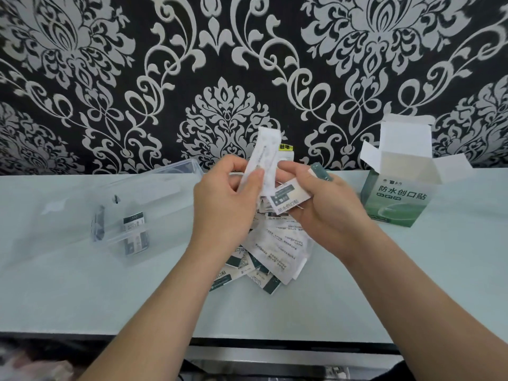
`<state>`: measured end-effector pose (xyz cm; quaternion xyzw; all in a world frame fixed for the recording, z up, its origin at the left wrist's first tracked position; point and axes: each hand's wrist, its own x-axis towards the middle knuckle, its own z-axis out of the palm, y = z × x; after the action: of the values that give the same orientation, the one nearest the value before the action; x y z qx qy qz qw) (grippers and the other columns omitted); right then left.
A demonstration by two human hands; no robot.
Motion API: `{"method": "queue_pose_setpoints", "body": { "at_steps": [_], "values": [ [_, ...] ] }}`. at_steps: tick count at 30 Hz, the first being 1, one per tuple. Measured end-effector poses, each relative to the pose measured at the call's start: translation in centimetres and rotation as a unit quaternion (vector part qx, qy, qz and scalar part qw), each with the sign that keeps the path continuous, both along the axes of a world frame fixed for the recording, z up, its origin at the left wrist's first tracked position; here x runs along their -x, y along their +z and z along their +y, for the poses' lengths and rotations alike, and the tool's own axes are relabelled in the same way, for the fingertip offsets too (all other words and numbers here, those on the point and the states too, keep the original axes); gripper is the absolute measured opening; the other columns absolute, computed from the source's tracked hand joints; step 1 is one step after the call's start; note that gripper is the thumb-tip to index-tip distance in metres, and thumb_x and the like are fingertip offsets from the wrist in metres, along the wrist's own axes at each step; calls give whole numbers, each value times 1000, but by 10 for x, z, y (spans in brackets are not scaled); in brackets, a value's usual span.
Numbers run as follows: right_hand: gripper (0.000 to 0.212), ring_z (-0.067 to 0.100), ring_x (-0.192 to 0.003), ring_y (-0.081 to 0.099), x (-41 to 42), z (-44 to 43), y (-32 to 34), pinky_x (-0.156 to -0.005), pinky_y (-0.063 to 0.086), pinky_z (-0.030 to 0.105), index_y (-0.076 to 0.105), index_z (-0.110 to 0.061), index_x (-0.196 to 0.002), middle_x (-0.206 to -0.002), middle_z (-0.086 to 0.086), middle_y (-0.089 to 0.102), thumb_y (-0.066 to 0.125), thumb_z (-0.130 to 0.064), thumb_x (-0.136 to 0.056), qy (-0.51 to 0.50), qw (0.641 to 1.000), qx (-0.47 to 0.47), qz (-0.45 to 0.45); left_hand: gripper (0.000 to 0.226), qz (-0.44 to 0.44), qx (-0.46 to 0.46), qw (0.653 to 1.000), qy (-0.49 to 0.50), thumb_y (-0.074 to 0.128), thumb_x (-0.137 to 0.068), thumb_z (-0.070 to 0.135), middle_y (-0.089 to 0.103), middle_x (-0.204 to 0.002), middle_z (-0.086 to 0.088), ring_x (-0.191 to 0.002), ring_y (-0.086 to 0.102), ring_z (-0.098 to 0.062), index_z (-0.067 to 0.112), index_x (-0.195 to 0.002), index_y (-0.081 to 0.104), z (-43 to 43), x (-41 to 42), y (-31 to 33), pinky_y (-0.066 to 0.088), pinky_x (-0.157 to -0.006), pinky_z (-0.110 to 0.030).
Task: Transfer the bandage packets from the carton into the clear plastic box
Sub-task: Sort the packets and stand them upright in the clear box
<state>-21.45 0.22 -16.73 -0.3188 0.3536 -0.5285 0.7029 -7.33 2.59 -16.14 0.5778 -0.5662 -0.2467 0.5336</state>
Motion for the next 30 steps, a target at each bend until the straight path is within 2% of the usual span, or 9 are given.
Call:
{"method": "queue_pose_setpoints", "body": {
  "at_steps": [3,5,8,12,16,19,22,26,30],
  "values": [
    [33,28,-95,72,-4,-3,-2,-76,58,36,51,4,-126,-103,19,73,41,-17,-103,-13,995,-70,-69,6,-256,189,947,37,66,-88,18,68,-73,7,-63,63,-17,17,-83,64,0,-2,-5,51,-51,-38],
    [51,27,-105,67,-8,-3,-1,-91,53,38,51,6,-123,-111,21,69,39,-39,-102,36,983,-106,-147,6,-370,235,899,-6,65,-81,8,69,-83,4,-74,61,-19,14,-81,65,-2,5,-12,50,-53,-37],
    [73,20,-119,60,-9,-1,1,-110,38,34,54,-3,-125,-119,13,67,48,-65,-87,100,966,-131,-201,13,-389,231,890,-56,64,-73,-1,67,-85,2,-88,53,-14,11,-76,67,-4,14,-18,50,-58,-35],
    [41,23,-108,66,-6,-1,1,-92,50,35,52,-6,-125,-119,13,69,40,-37,-102,46,983,-116,-137,18,-380,170,902,-117,59,-78,9,68,-92,3,-89,61,-22,12,-89,73,-7,8,-18,51,-73,-38],
    [44,27,-92,72,0,-4,1,-82,55,38,52,0,-126,-105,16,73,29,-33,-105,0,983,-130,-130,17,-327,134,914,-201,65,-78,13,72,-95,8,-89,65,-12,17,-87,78,-2,7,-16,51,-81,-32],
    [34,23,-75,74,8,-7,2,-86,55,39,58,1,-116,-81,12,75,34,-20,-105,-54,994,-91,-8,17,-278,50,943,-178,66,-82,13,74,-90,12,-85,65,-6,22,-88,79,-6,-2,-15,52,-82,-30],
    [24,19,-54,64,15,-9,0,-77,57,41,61,-7,-106,-68,8,65,40,-1,-97,-98,979,-42,173,24,-374,-2,921,-108,56,-92,19,68,-115,9,-109,58,-13,23,-111,71,-14,-3,-20,44,-96,-29],
    [20,18,-53,51,22,-16,-12,-68,56,43,57,-16,-93,-70,3,52,40,-6,-93,-102,889,47,443,52,-443,-104,874,-170,46,-98,41,30,-154,3,-140,27,-18,22,-145,36,-24,18,-31,29,-111,-36],
    [11,26,-76,57,37,-26,-29,-72,51,39,58,-14,-98,-81,3,60,51,-16,-90,-29,784,86,615,45,-479,-125,851,-175,48,-96,45,55,-125,2,-117,52,-22,21,-135,44,-32,27,-34,44,-91,-36]
  ]
}}
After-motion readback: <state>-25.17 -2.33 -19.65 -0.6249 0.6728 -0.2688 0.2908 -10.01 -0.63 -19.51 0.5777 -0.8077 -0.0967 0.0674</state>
